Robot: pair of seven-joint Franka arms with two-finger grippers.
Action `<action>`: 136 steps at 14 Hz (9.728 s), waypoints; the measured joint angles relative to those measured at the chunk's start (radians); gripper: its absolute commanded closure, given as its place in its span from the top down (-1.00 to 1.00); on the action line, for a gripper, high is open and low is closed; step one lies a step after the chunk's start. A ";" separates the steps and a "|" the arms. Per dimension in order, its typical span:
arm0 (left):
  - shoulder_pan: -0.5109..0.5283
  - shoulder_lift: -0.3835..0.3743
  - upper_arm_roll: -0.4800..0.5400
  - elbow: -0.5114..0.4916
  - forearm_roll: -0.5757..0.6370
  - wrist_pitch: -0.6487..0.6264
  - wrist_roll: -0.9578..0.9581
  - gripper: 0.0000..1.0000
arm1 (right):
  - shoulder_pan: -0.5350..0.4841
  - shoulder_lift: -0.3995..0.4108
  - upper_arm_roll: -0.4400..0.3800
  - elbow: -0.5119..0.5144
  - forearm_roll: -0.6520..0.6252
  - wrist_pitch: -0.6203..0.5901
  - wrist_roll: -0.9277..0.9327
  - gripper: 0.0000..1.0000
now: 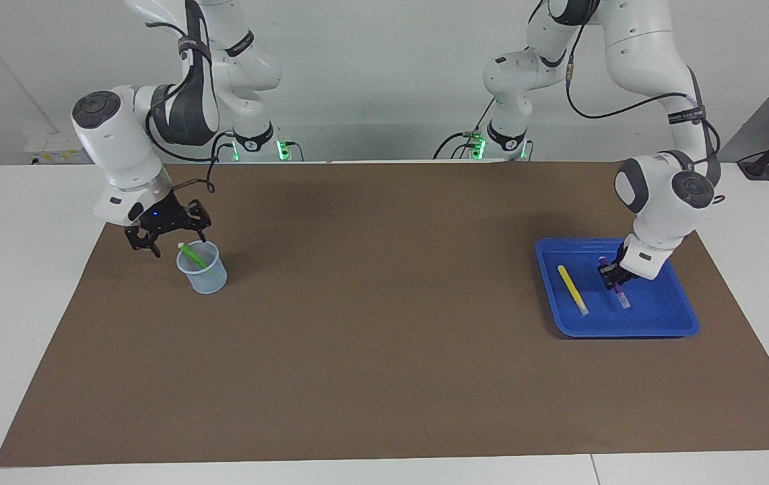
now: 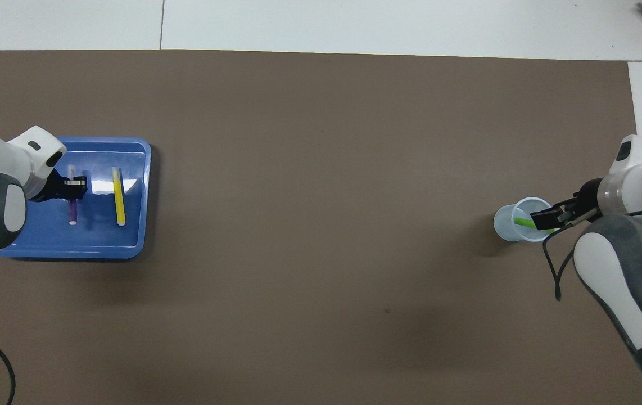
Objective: Right arm passes pens to left for tray arrangement
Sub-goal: 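Lower the purple pen into the blue tray and open the left gripper, then raise the left gripper while the right gripper grasps the green pen, then lift the green pen with the right gripper while the left gripper approaches, then grasp the green pen with the left gripper and open the right gripper, then carry the green pen to the tray with the left gripper while the right gripper returns, then lower the green pen into the blue tray and open the left gripper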
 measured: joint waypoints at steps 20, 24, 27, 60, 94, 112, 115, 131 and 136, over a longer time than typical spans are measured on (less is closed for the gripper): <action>-0.002 -0.232 -0.016 0.178 -0.166 -0.595 -0.096 1.00 | 0.000 0.012 0.000 -0.055 -0.051 0.017 -0.004 0.01; -0.028 -0.346 -0.017 0.175 -0.212 -0.740 -0.213 1.00 | 0.000 0.016 0.001 -0.060 -0.112 0.014 -0.007 0.00; -0.039 -0.438 -0.017 0.169 -0.265 -0.833 -0.316 1.00 | 0.000 0.019 0.001 -0.061 -0.113 0.011 -0.008 -0.43; -0.841 -0.403 -0.020 -0.120 -0.581 0.281 -2.100 1.00 | 0.035 0.005 0.054 0.305 0.155 -0.567 -0.021 -1.00; -1.009 -0.190 -0.012 0.122 -0.574 0.255 -2.135 -1.00 | 0.053 0.005 0.140 0.309 0.642 -0.577 -0.326 -1.00; -0.735 -0.259 0.010 0.182 -0.471 -0.251 -1.642 -1.00 | 0.052 0.005 0.134 0.336 0.547 -0.562 -0.268 1.00; -0.597 -0.277 0.015 0.183 -0.468 -0.418 -1.340 -1.00 | 0.052 0.005 0.133 0.356 0.500 -0.562 -0.210 1.00; 0.022 -0.257 0.025 0.103 -0.124 -0.402 0.121 -1.00 | -0.013 0.007 0.116 0.517 0.136 -0.564 0.016 1.00; 0.110 -0.150 0.024 0.053 -0.109 -0.182 0.269 -1.00 | -0.032 0.007 0.078 0.521 0.061 -0.564 0.069 1.00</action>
